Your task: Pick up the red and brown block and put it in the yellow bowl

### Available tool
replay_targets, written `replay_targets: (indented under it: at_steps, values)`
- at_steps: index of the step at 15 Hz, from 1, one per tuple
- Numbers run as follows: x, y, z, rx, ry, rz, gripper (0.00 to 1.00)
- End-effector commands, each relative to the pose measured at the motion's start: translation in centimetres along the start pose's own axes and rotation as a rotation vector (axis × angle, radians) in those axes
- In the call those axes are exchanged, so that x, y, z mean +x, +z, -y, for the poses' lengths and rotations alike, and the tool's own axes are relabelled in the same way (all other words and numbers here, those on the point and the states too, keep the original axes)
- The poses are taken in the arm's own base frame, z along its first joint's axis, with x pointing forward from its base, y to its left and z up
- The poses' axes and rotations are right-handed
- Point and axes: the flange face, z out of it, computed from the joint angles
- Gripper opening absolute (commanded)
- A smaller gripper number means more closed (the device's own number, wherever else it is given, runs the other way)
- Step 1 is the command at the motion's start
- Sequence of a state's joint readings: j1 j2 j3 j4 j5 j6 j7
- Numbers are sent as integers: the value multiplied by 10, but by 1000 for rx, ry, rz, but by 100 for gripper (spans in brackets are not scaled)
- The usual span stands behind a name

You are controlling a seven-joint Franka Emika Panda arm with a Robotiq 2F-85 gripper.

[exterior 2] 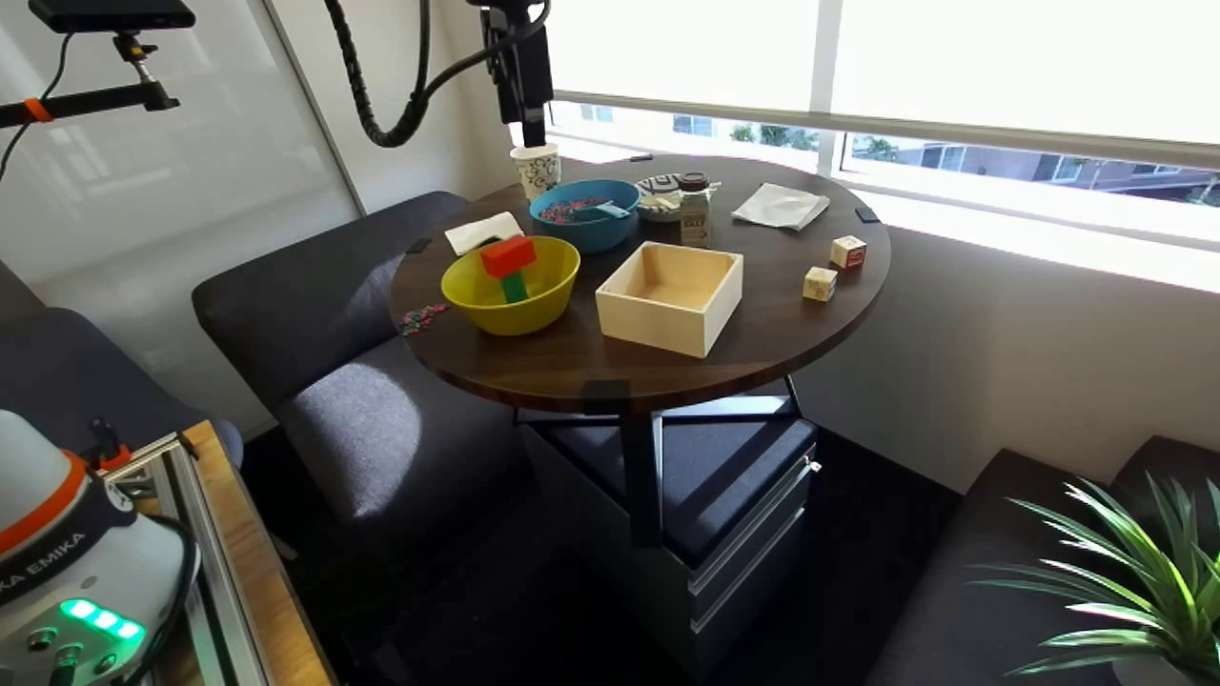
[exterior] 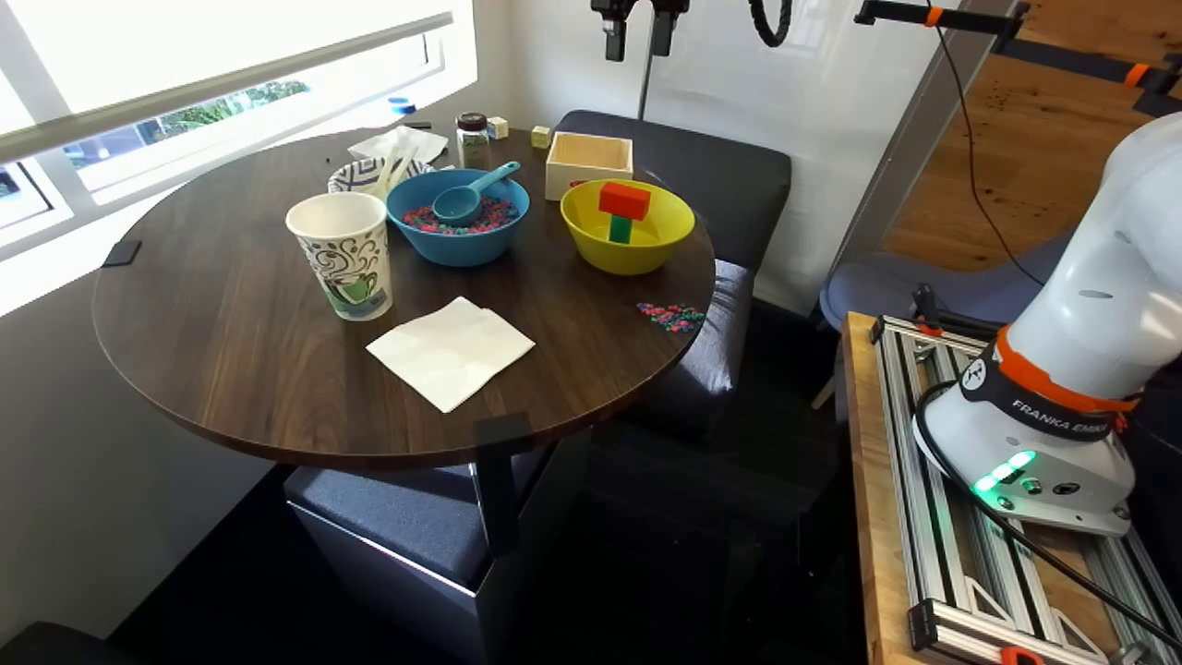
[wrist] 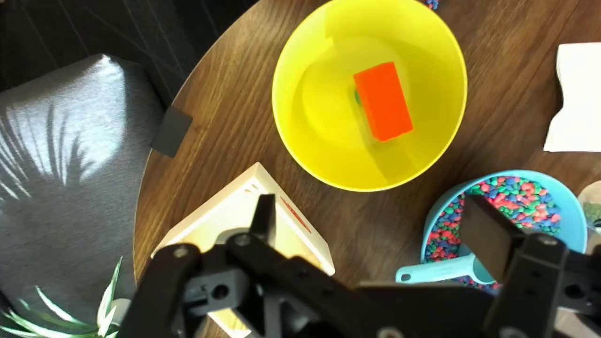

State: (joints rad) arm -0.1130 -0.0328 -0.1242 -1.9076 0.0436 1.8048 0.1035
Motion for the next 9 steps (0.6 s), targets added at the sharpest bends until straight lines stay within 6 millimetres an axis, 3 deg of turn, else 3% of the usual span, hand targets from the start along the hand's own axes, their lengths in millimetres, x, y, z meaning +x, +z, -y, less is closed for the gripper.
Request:
replay_targets:
  at_steps: [1, 6, 9]
  values:
    - [0, 0, 0, 0, -1, 3, 100]
    - [-2, -2, 0, 1, -2, -1, 100]
    - [32, -16, -23, -4, 70, -63, 100]
